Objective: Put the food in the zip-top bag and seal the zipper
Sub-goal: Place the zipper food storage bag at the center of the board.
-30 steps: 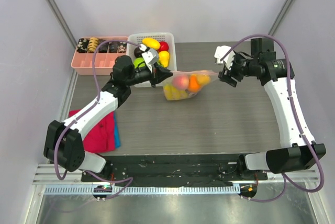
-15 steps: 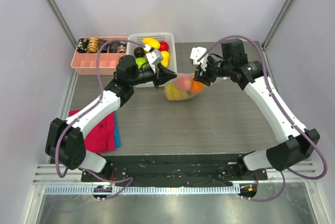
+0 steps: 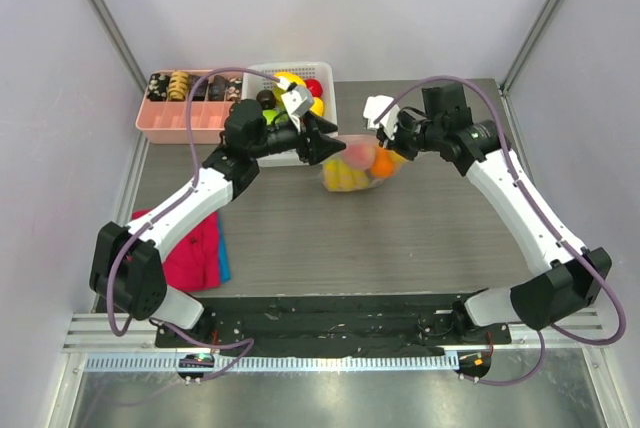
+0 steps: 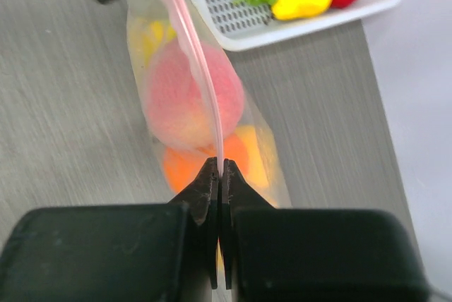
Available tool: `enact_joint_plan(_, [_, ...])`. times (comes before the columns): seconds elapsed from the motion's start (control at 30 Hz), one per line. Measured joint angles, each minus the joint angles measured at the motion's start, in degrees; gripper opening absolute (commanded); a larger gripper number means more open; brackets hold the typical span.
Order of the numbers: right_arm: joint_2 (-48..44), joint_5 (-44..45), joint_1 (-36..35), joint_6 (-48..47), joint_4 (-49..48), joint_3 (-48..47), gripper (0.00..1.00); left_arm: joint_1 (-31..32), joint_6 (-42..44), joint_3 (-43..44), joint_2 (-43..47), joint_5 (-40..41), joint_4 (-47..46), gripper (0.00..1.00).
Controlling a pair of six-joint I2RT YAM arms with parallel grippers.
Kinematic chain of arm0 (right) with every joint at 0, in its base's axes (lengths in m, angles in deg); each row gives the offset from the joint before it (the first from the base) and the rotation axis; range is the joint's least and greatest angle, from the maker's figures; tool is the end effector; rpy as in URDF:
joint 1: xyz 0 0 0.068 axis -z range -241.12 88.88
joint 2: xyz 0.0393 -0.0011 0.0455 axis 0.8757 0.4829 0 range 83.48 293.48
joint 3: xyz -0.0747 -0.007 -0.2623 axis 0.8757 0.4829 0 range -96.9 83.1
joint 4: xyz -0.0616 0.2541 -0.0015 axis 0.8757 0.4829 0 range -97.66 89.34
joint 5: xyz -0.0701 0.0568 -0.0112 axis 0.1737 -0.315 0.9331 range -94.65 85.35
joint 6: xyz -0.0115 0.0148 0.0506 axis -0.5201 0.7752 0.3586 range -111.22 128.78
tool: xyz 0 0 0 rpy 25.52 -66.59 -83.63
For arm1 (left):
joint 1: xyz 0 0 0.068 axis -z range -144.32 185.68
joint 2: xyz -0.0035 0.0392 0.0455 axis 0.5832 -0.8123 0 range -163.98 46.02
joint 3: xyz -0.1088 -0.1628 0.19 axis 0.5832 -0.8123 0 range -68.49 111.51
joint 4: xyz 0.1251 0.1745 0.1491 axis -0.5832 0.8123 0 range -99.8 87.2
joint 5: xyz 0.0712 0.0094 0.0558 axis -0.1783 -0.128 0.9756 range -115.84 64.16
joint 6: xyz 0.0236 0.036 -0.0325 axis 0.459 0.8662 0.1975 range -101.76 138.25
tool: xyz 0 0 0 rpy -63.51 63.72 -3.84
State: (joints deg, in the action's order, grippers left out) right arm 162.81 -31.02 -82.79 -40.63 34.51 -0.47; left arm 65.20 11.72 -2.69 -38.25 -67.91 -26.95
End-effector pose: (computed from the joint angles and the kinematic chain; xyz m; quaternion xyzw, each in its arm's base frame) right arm 0.2678 0.1233 0.3858 -0.5900 0.6537 0.0966 0.4640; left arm 0.2888 -0.1910 0.3533 0.3789 0.6041 -0.4459 0.5410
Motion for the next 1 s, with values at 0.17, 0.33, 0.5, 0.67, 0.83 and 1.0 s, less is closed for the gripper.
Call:
enact_joint_plan(0.17, [-2.21,4.17,3.06,-0.42,0.37,-0.61,0.01,-0.9,-1.86,1.88,0.0,0.42,0.09,0.98])
enact_joint_plan(0.33, [1.57,6.49,8.83,-1.31,0.44,-6.56,0.01,-4.17,-5.42,4.96,-0.07,0.48,-0.2,1.0])
enact_joint_plan(0.5, [9.94,6.69,13.81,-4.63,-5.33,-11.08,0.01,-5.35,-5.03,5.16,0.02,1.46,0.52,1.0])
enact_joint_plan(0.67, [23.56,6.62,17.75,-6.64,-10.4,-23.1,0.01,-6.84,-4.79,5.18,0.0,1.73,1.46,1.0])
enact_joint_plan(0.83, [31.91,6.14,19.43,-6.97,-14.45,-32.61,0.01,-9.38,-4.79,5.44,-0.22,2.05,1.81,1.0])
enact_joint_plan(1.0, [32.17,5.53,19.21,-7.17,-18.01,-32.48,0.01,-9.7,-4.74,5.44,-0.48,2.14,2.01,1.0])
